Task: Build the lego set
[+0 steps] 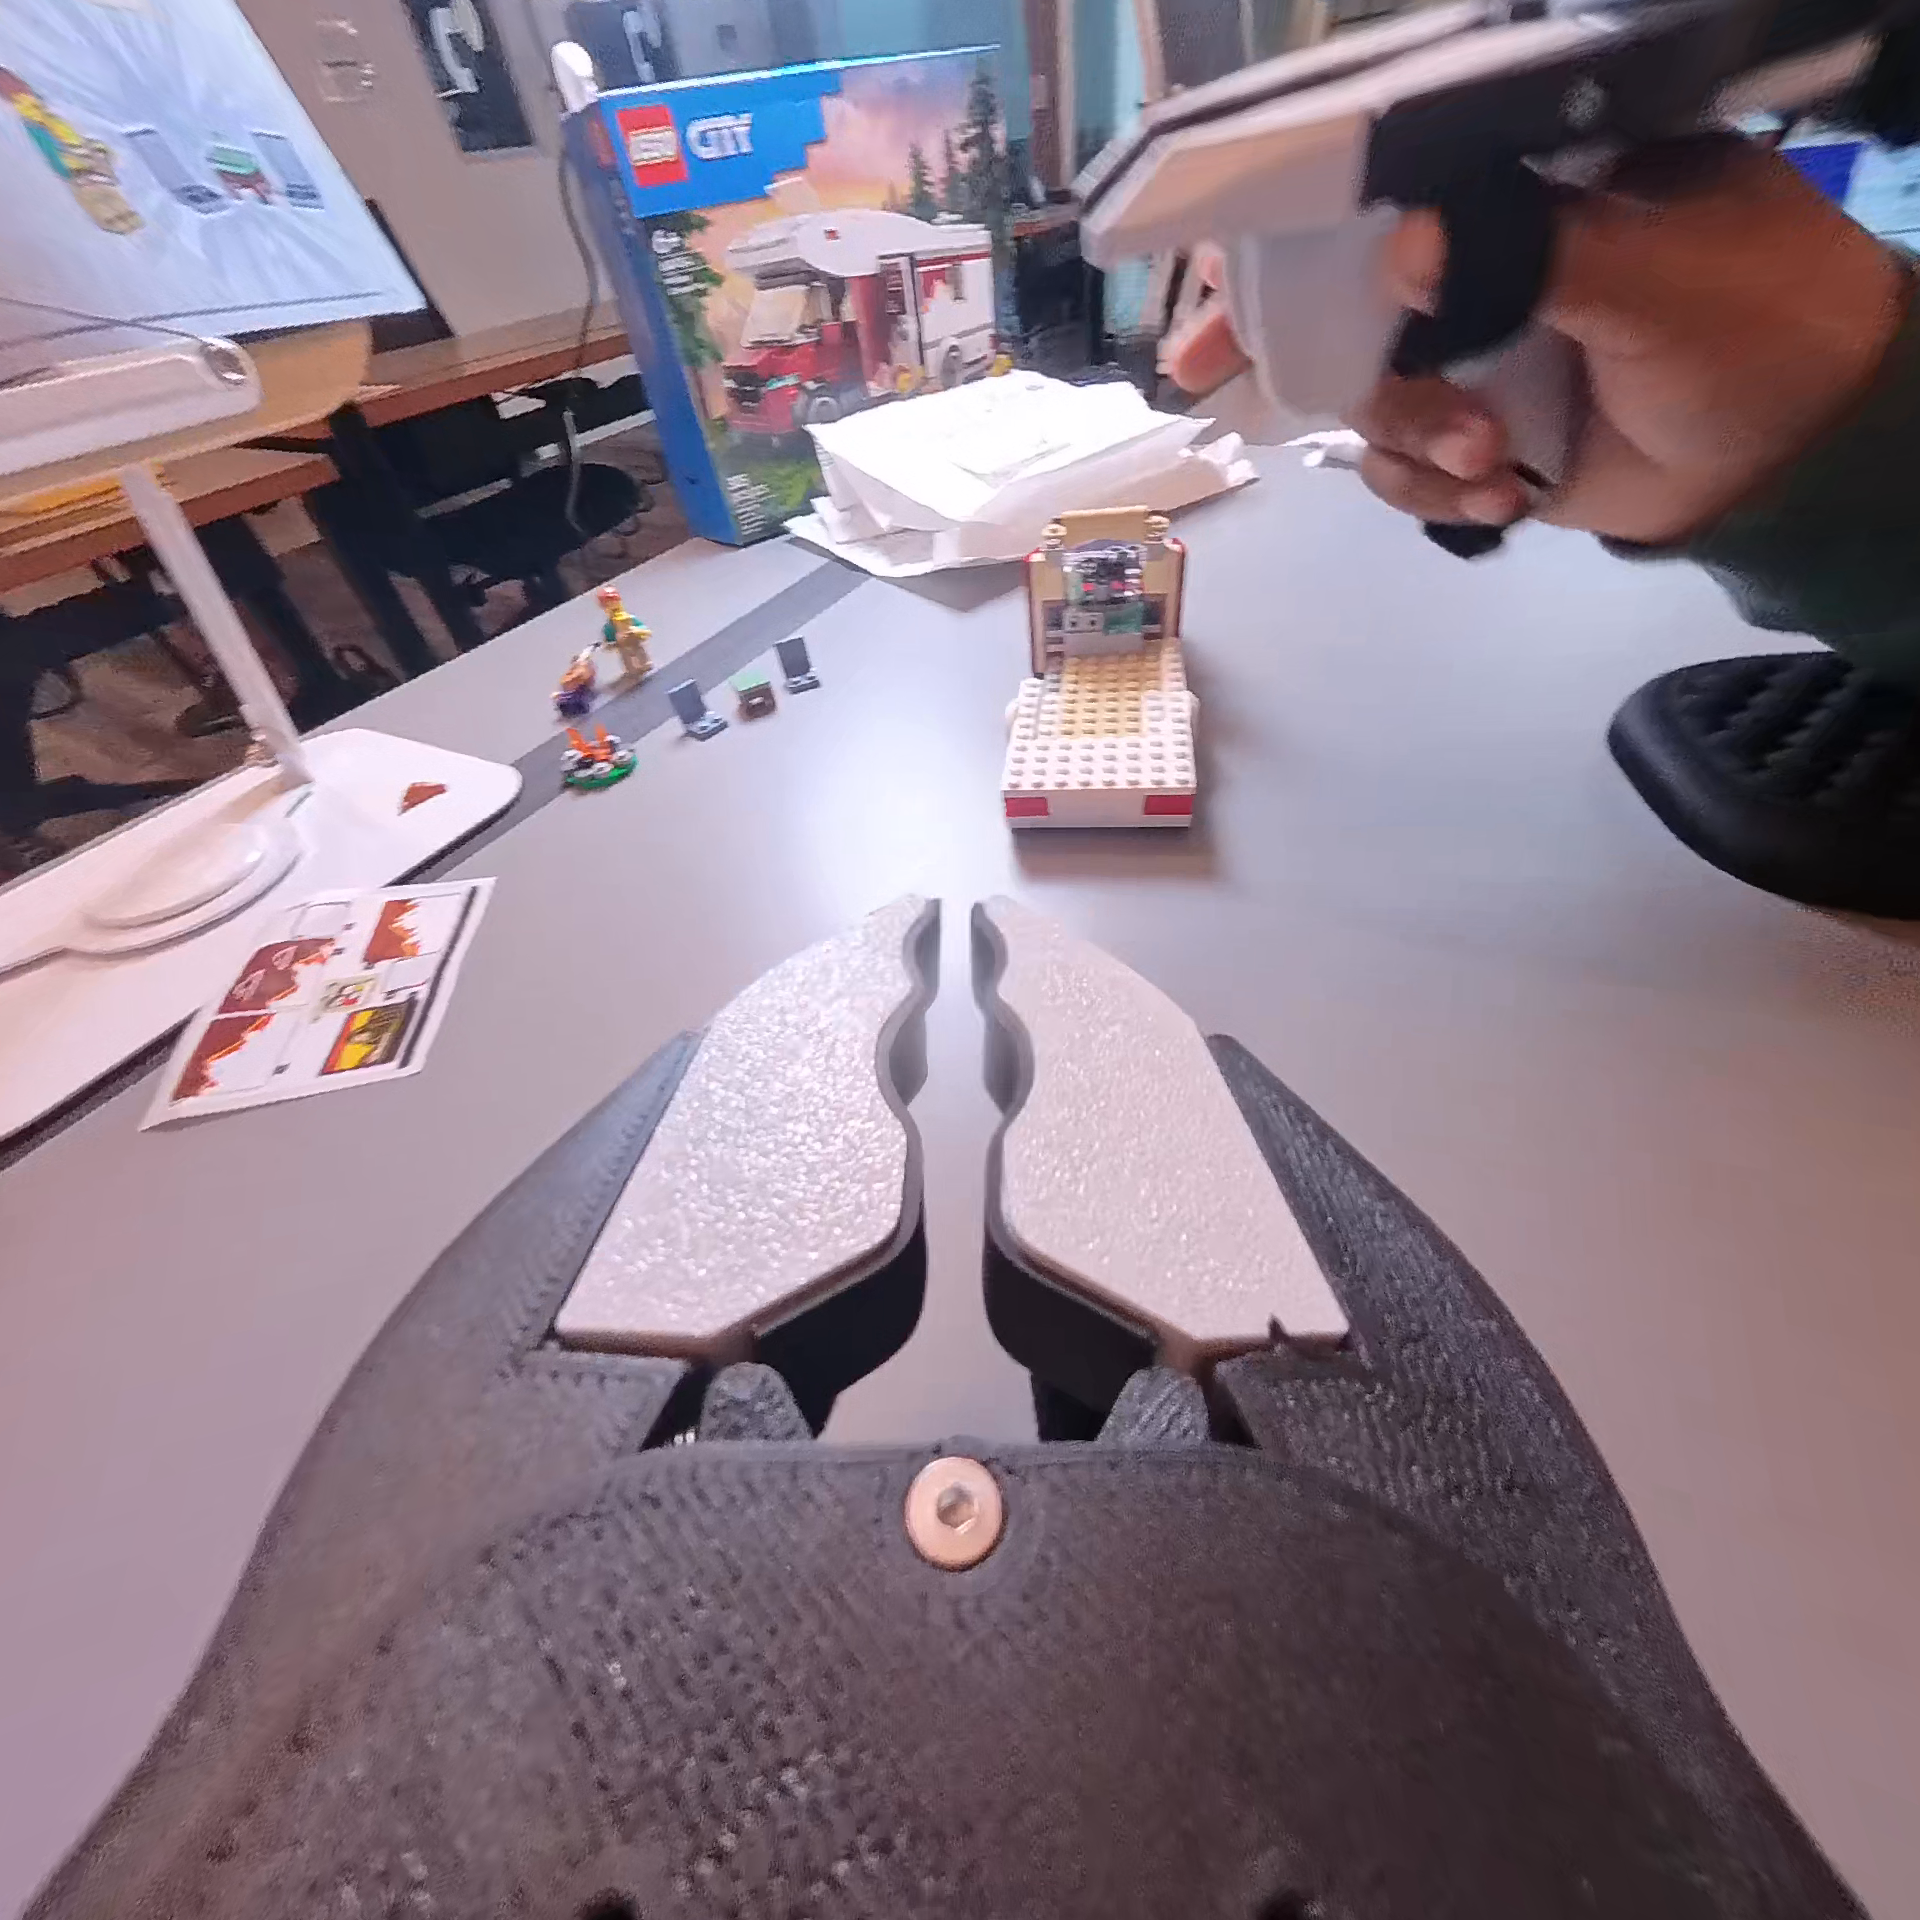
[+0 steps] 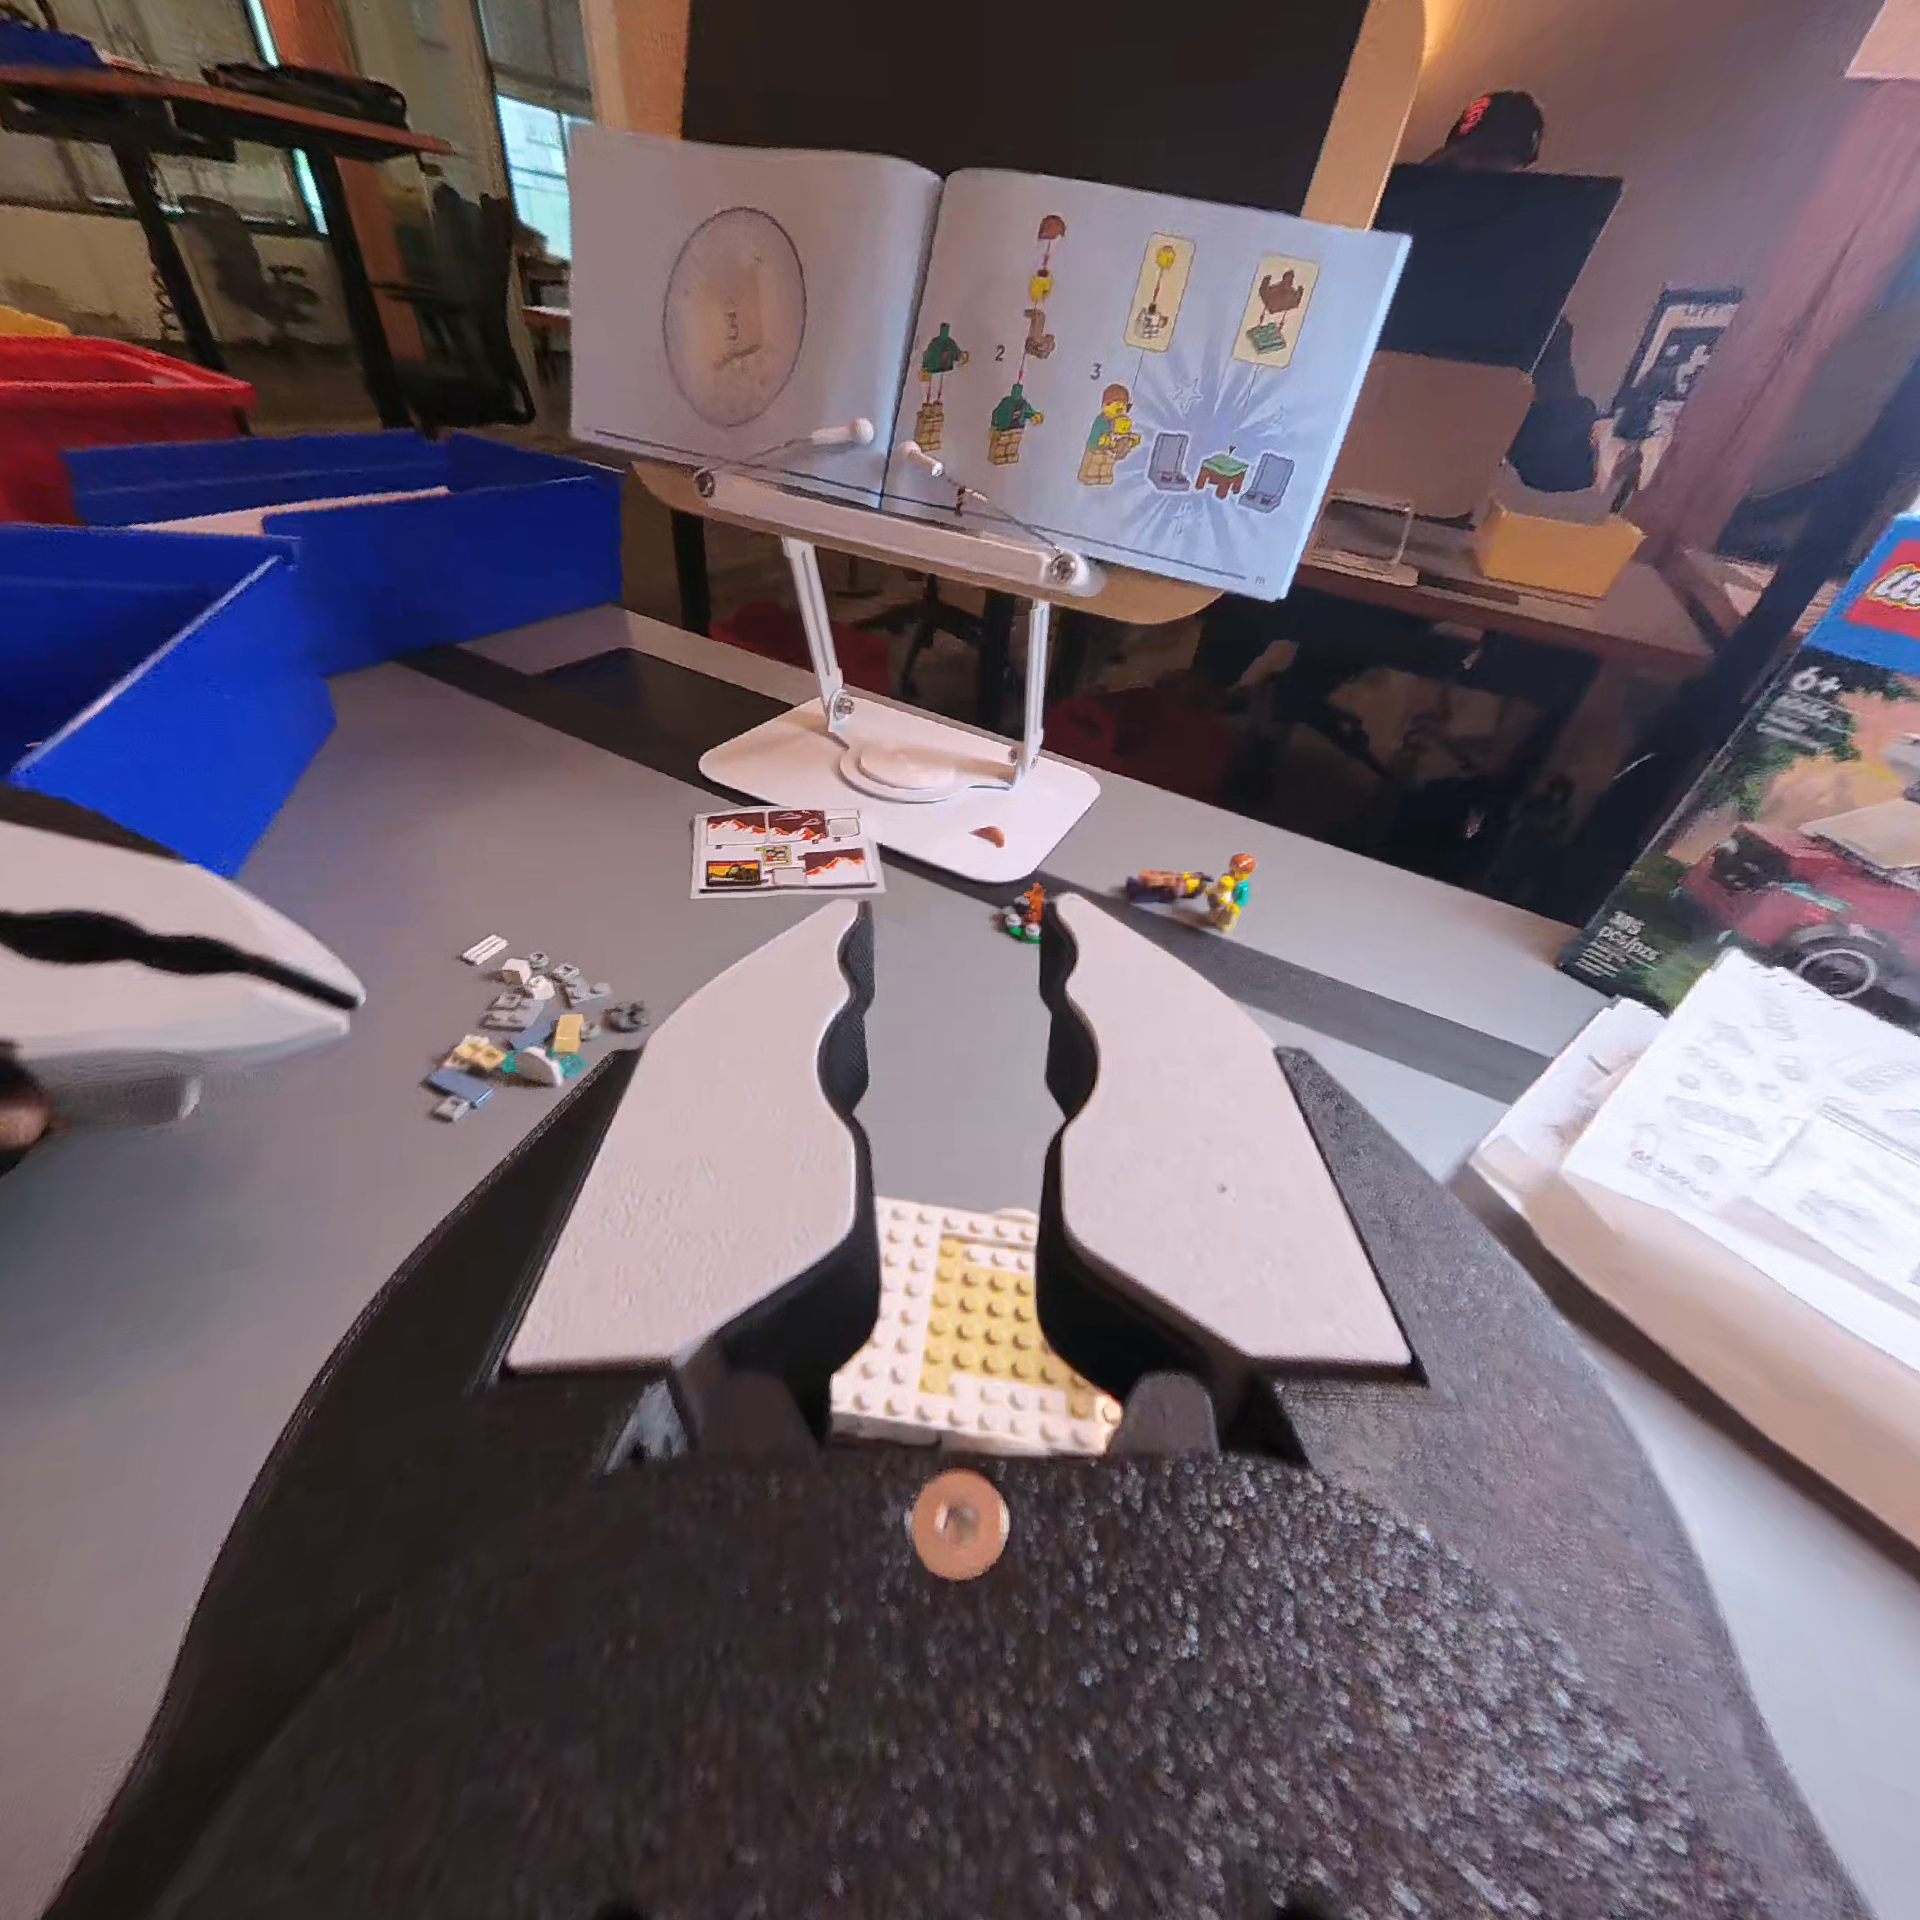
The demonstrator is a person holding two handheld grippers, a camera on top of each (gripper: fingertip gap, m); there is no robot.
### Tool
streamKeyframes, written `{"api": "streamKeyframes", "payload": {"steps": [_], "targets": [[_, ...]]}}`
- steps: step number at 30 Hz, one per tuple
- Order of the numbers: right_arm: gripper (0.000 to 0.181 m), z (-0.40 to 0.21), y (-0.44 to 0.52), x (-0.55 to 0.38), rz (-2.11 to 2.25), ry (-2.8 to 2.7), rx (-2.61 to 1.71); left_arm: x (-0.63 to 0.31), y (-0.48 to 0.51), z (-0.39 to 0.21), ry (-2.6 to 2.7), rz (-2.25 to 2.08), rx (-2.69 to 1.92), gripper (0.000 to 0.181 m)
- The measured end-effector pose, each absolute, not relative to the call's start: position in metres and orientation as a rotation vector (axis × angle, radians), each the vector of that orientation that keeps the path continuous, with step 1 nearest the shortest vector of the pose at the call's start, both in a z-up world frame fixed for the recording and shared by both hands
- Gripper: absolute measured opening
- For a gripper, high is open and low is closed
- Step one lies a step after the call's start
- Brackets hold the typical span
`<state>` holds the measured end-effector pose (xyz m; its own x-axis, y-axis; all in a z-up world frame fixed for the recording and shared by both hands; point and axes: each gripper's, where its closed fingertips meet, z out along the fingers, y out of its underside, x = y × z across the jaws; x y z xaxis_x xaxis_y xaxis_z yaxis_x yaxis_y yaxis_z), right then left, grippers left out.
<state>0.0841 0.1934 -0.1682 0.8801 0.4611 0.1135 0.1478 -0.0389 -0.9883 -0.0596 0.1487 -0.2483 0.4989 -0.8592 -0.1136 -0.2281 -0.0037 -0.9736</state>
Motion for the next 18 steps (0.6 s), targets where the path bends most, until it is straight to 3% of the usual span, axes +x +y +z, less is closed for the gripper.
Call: {"api": "streamKeyframes", "payload": {"steps": [12, 18], "targets": [[0.024, -0.235, 0.189, 0.061, 0.099, -0.455, -1.754, -0.091, 0.171, -0.236, 0.742, -0.345, -1.626, 0.000], [0.024, -0.230, 0.177, 0.049, 0.047, -0.486, -1.736, -0.091, 0.150, -0.219, 0.692, -0.345, -1.639, 0.001]]}}
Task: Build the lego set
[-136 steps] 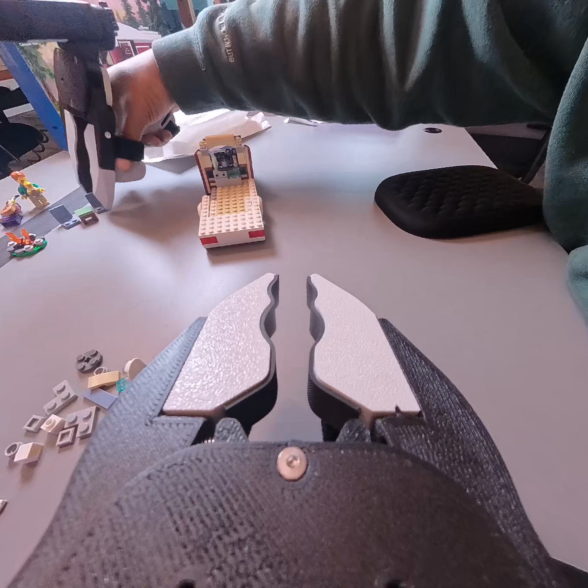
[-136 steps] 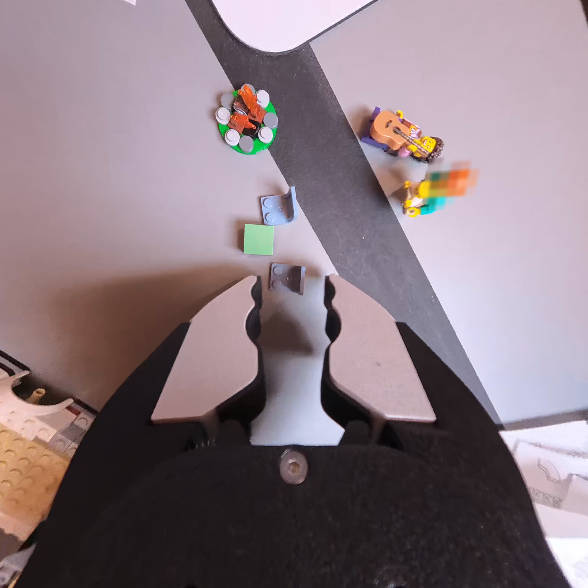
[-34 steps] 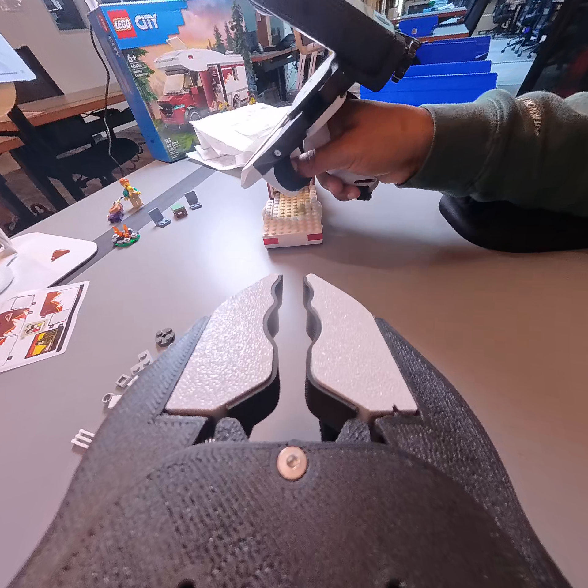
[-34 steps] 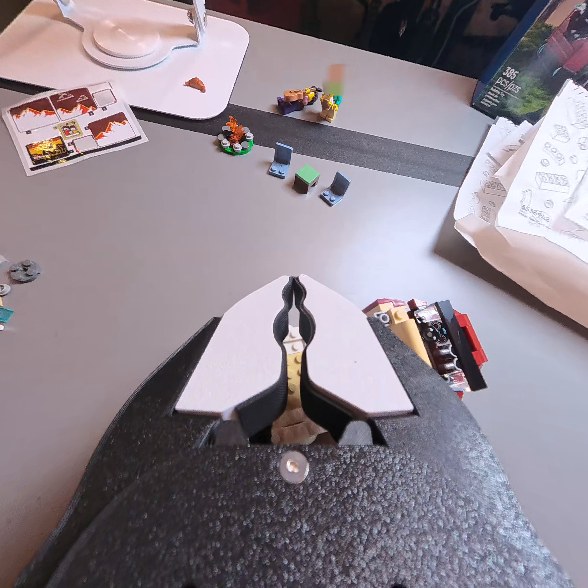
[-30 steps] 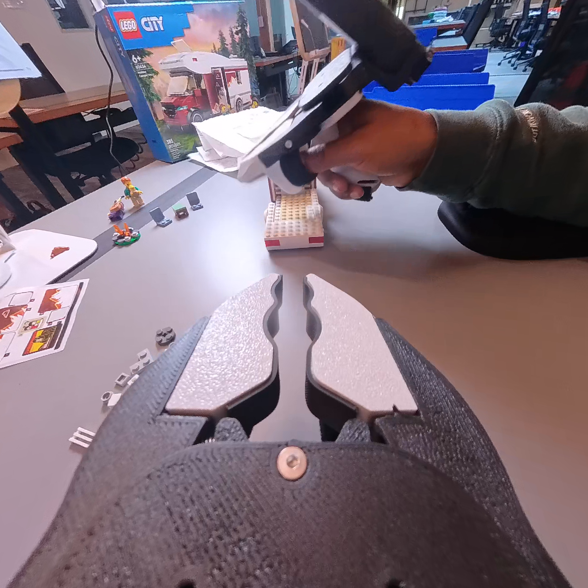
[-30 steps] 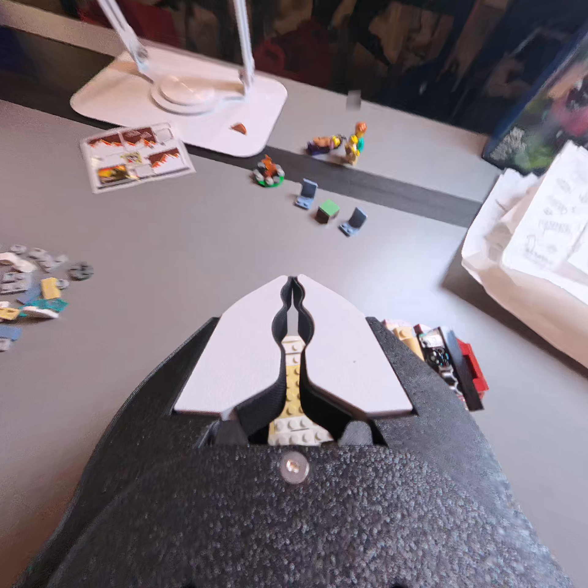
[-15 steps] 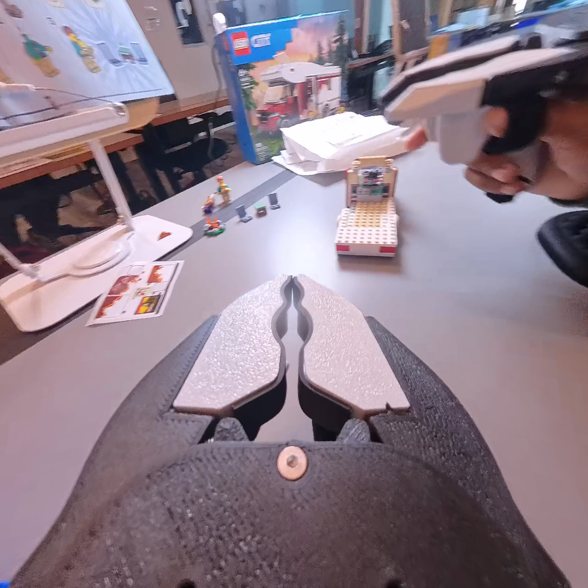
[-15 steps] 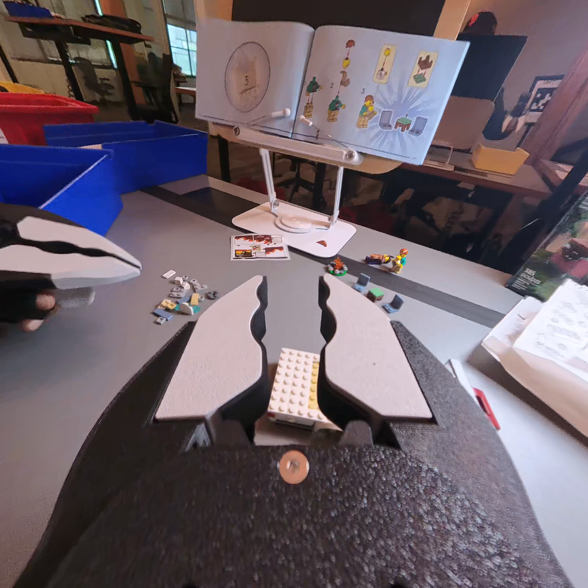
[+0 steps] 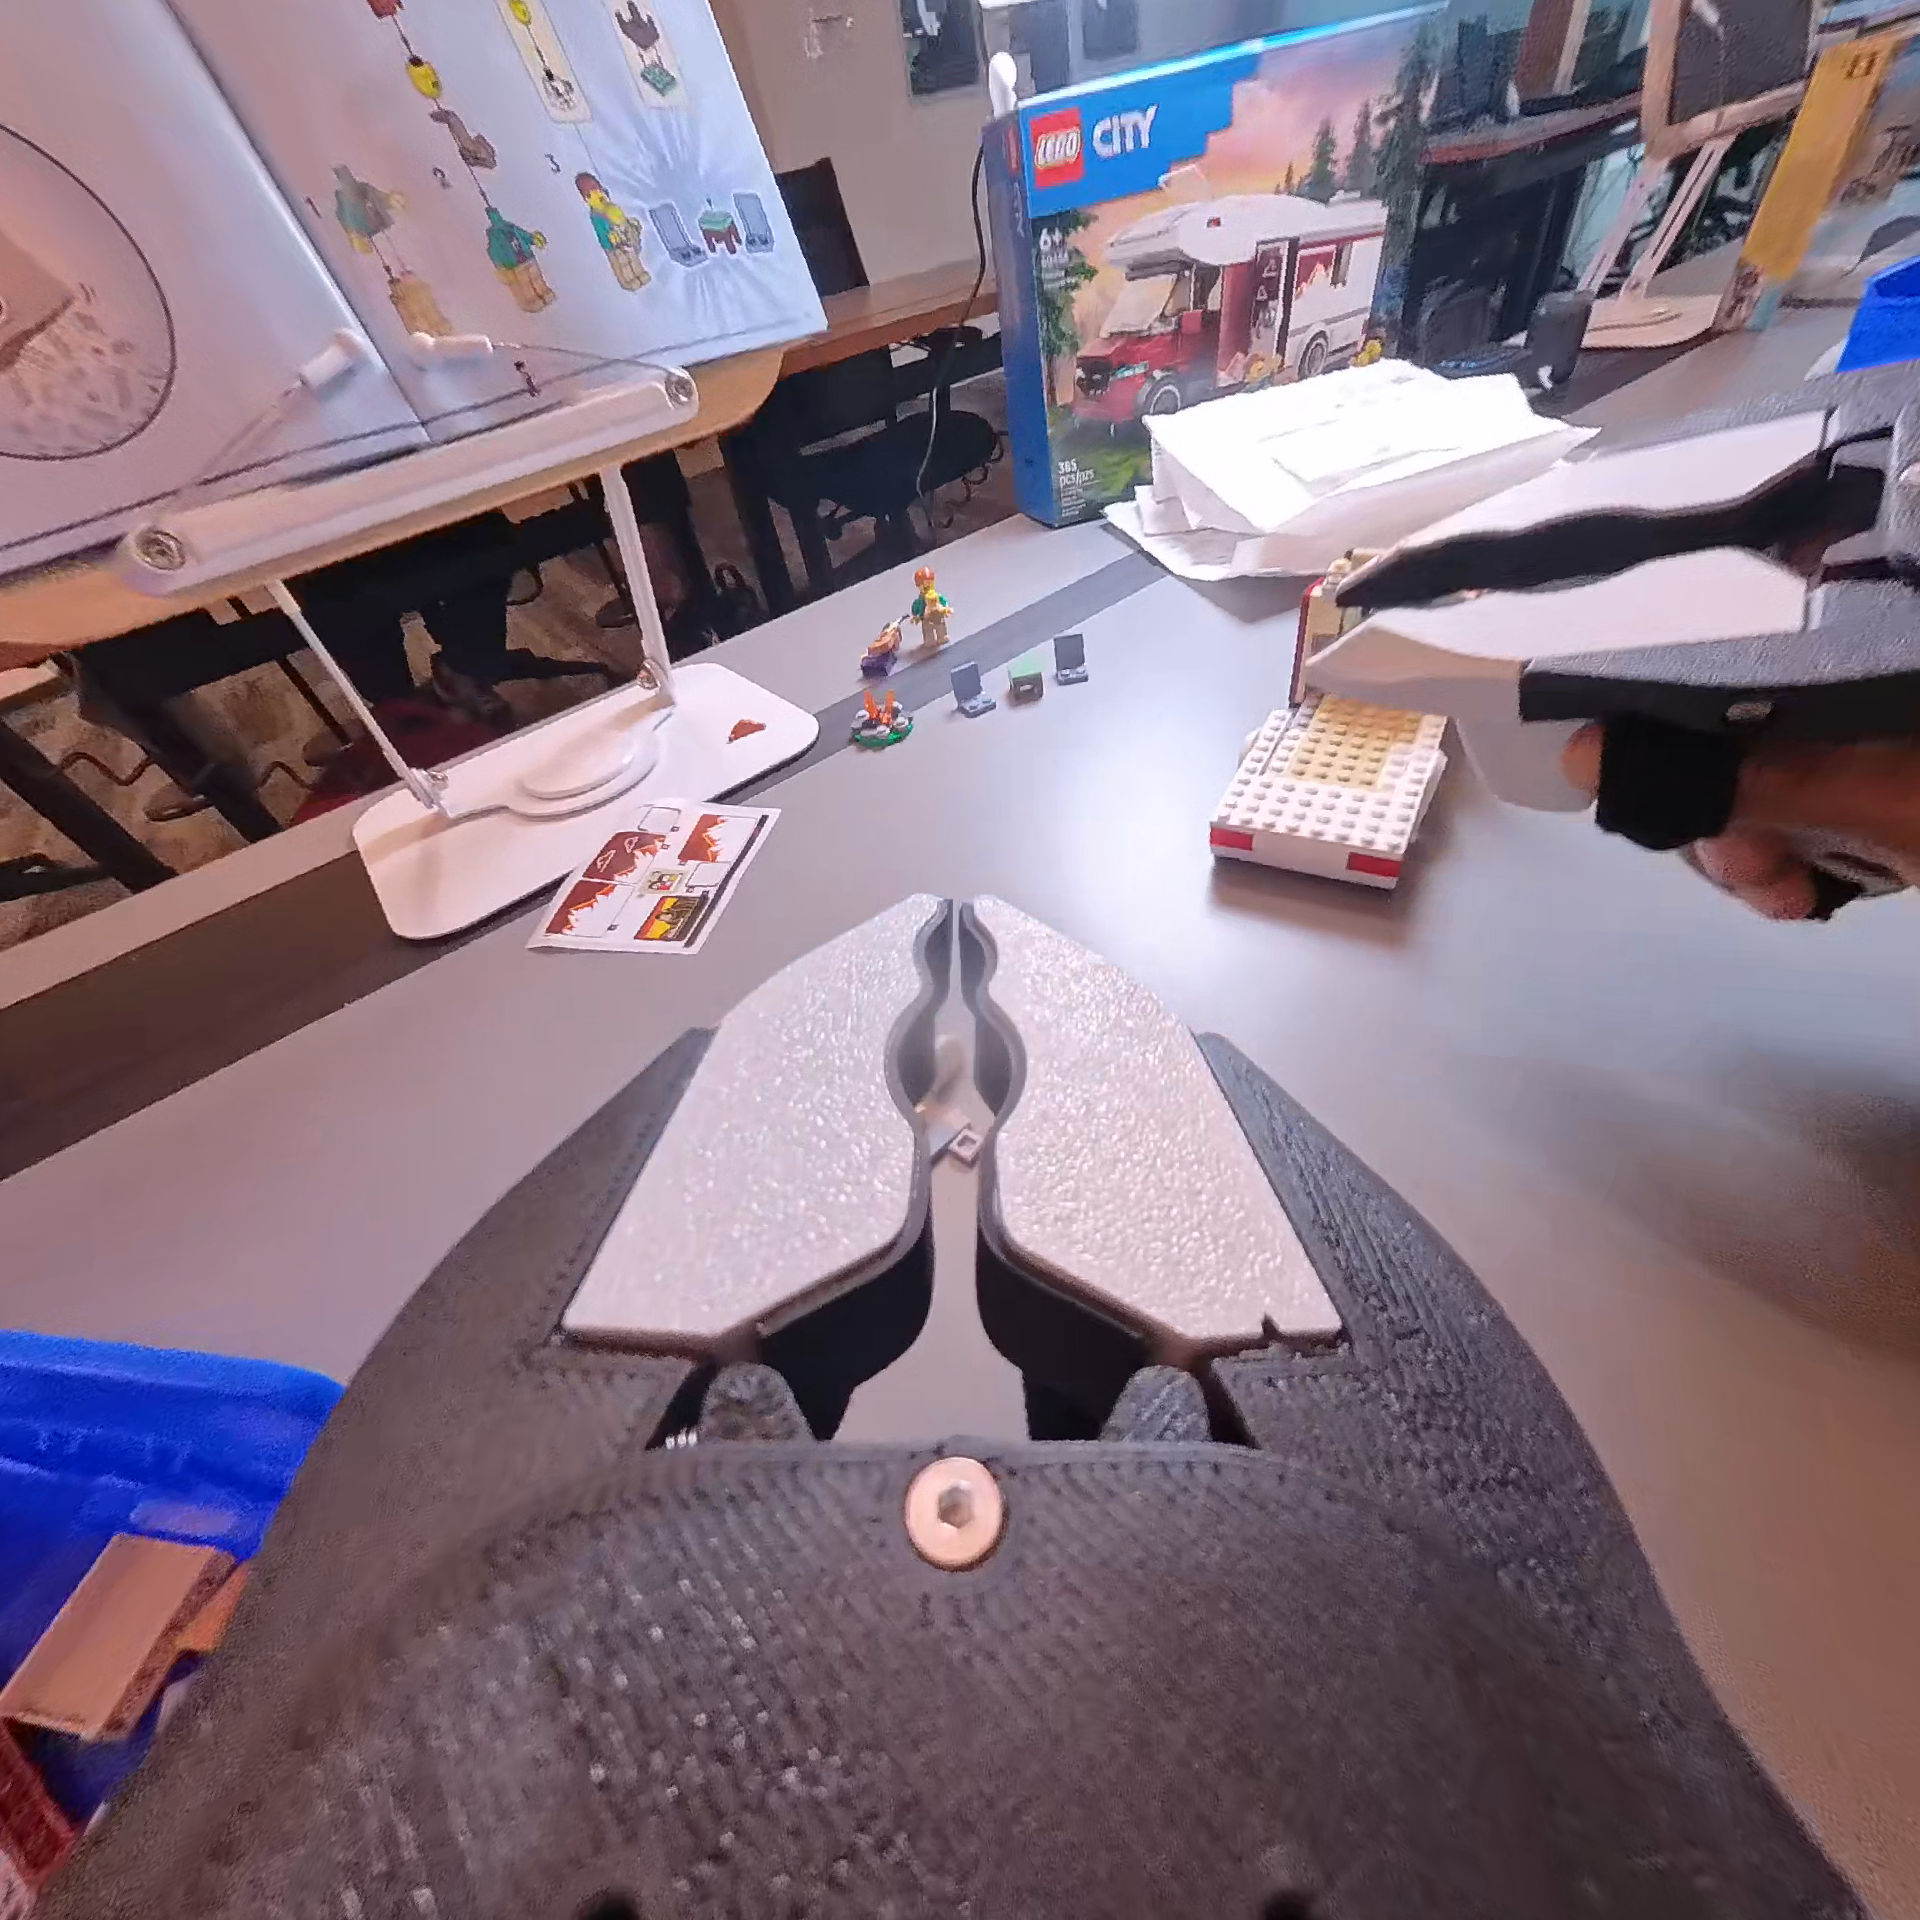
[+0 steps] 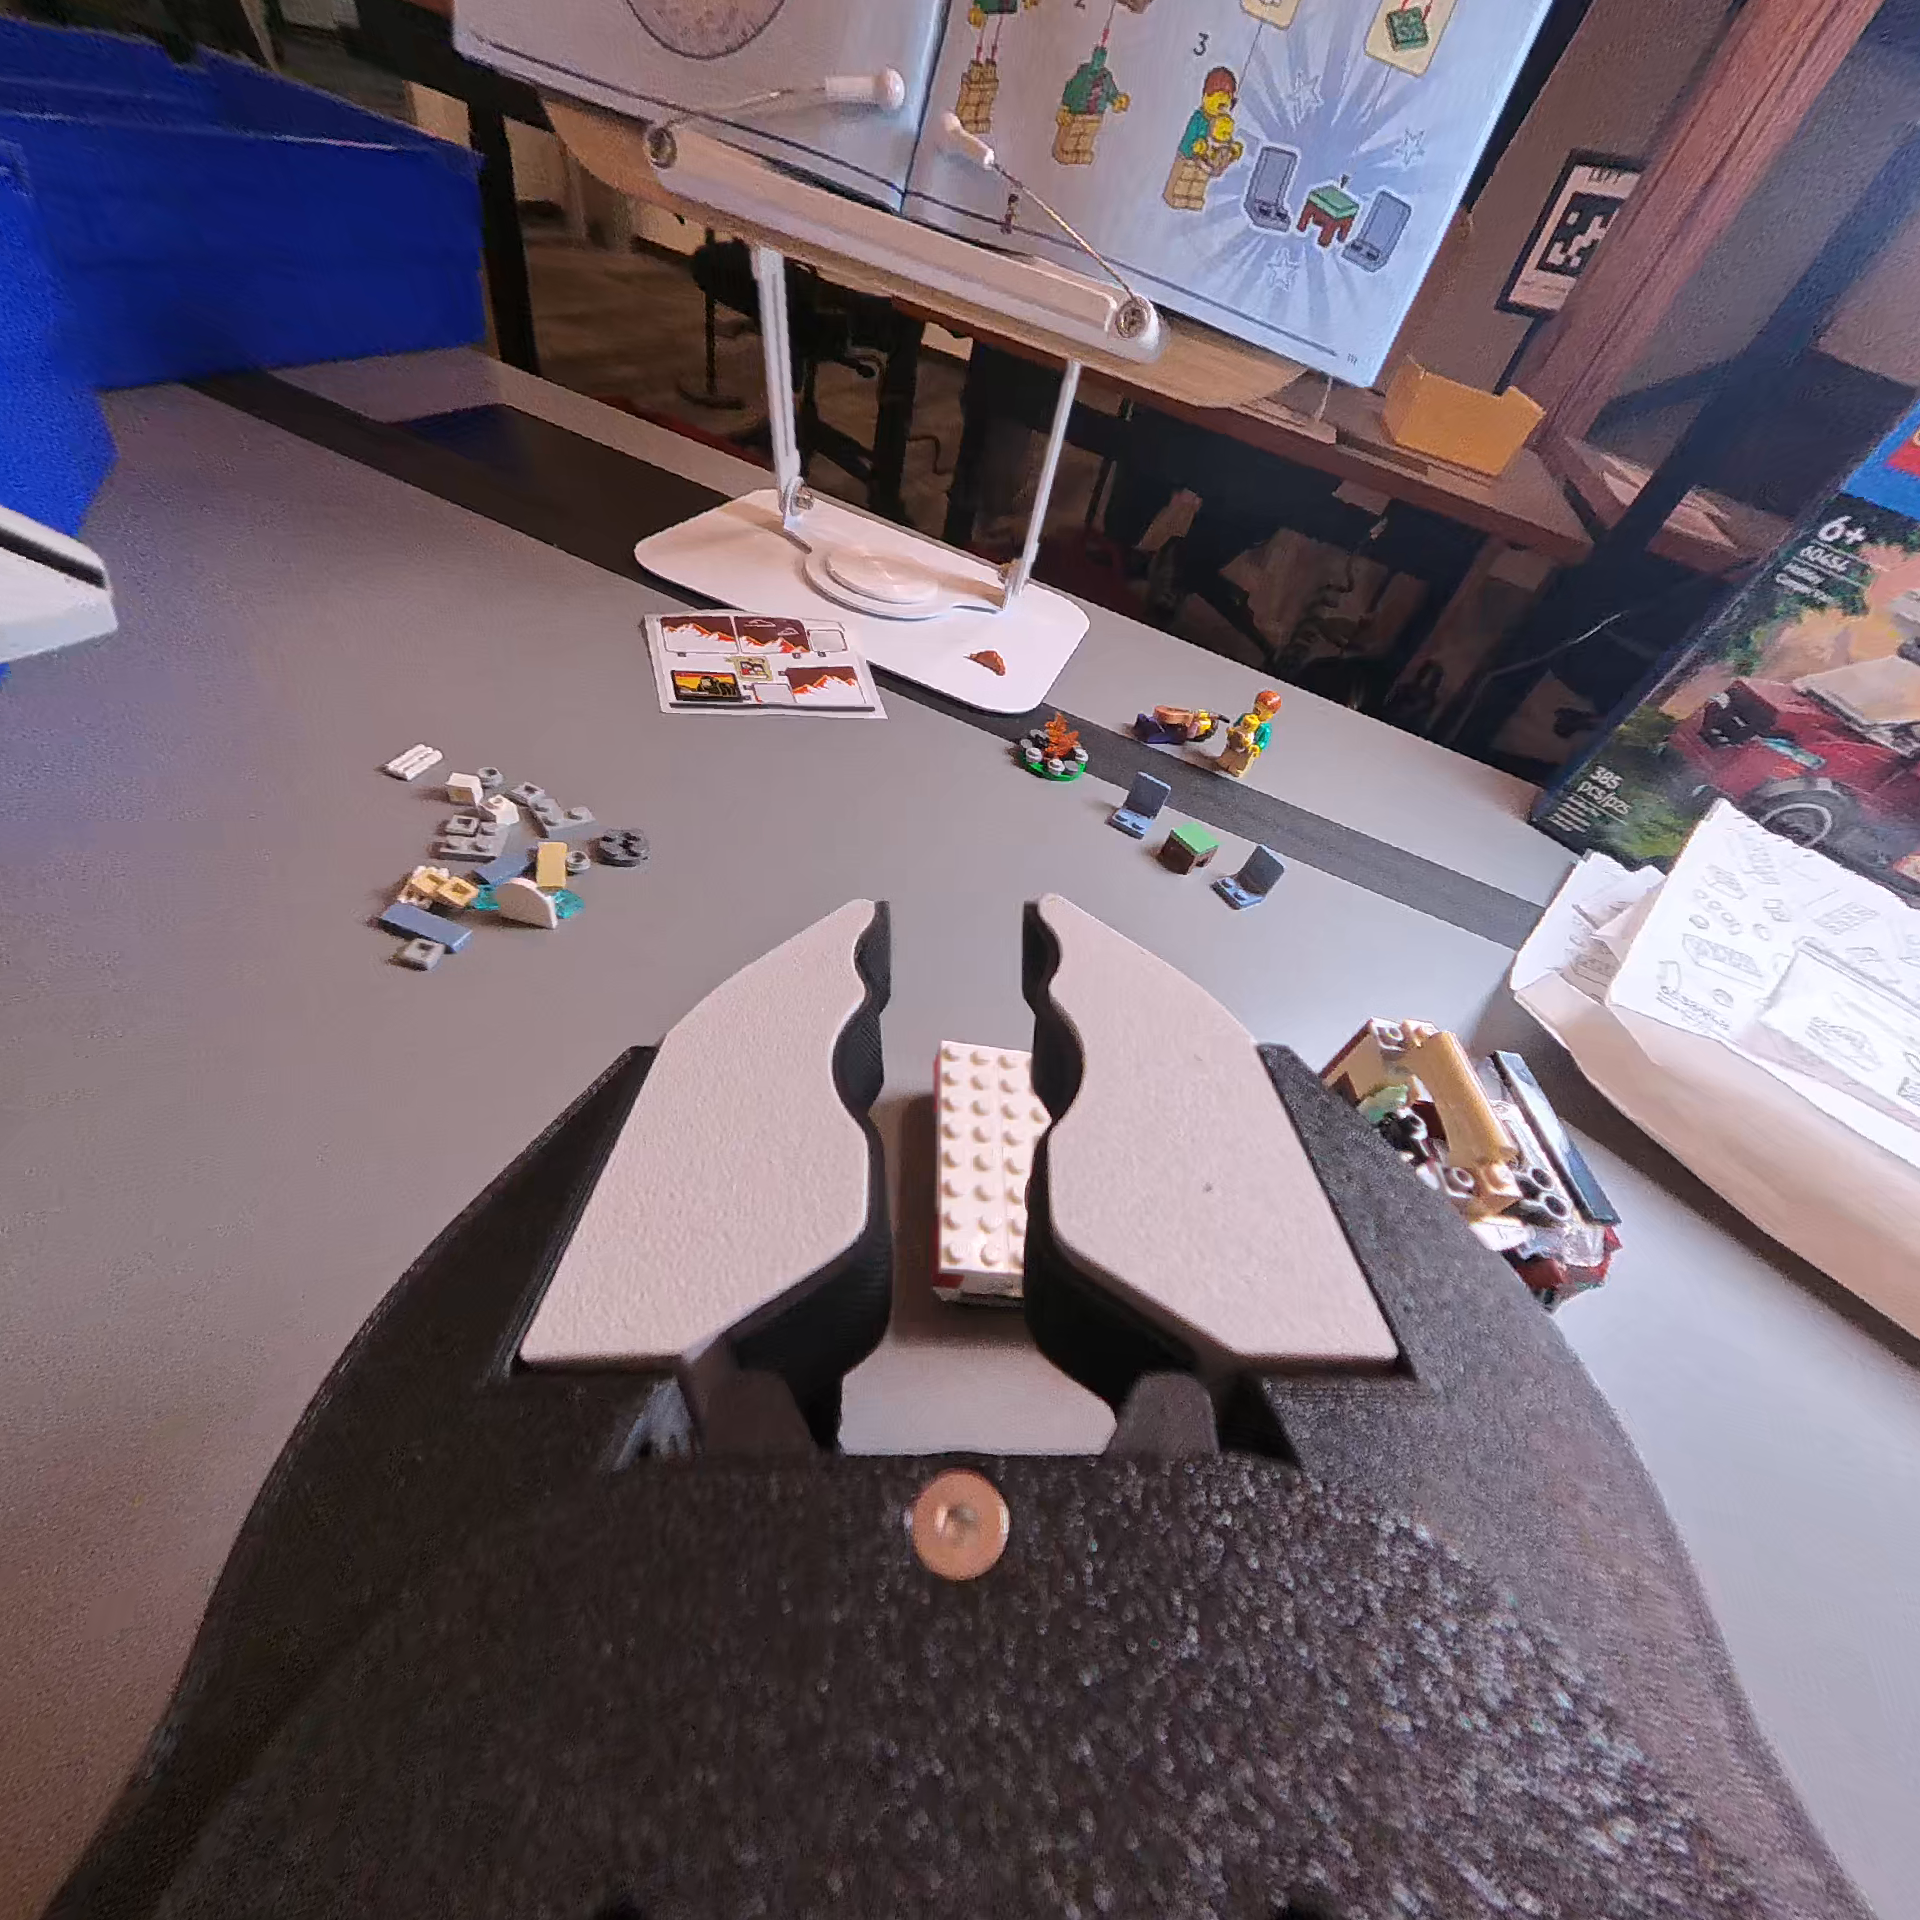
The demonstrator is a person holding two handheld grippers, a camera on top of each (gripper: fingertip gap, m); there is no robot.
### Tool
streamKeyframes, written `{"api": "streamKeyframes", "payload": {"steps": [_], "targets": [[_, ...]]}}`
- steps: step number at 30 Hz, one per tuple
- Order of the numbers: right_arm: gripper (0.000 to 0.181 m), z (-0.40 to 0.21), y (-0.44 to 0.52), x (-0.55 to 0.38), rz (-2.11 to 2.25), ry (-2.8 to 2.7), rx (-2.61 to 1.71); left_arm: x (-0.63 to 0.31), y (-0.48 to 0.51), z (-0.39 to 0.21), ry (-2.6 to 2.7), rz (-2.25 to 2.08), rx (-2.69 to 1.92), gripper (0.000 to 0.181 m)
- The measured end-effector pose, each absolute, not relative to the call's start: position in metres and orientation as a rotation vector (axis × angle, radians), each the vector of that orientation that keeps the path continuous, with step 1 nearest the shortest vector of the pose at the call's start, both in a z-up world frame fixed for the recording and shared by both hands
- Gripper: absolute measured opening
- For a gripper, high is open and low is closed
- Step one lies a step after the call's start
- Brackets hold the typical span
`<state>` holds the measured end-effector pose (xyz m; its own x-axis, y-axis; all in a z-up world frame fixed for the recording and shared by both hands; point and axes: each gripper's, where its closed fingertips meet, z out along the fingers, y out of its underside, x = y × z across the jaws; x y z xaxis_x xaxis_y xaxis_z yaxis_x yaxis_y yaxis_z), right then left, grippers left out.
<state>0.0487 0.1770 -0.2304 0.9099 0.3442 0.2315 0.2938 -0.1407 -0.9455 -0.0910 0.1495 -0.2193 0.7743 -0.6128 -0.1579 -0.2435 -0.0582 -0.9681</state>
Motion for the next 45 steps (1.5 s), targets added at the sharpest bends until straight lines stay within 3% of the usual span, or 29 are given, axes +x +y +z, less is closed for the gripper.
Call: {"api": "streamKeyframes", "payload": {"steps": [9, 13, 18, 45], "targets": [[0.024, -0.230, 0.155, 0.038, 0.060, -0.502, -1.742, -0.073, 0.144, -0.178, 0.570, -0.359, -1.609, 0.009], [0.024, -0.233, 0.158, 0.044, 0.090, -0.483, -1.759, -0.084, 0.168, -0.213, 0.565, -0.280, -1.671, 0.009], [0.024, -0.239, 0.162, 0.041, 0.128, -0.504, -1.784, -0.100, 0.174, -0.253, 0.570, -0.266, -1.793, 0.023], [0.030, -0.264, 0.157, 0.026, 0.120, -0.626, -1.825, -0.099, 0.171, -0.252, 0.604, -0.194, -1.779, 0.031]]}}
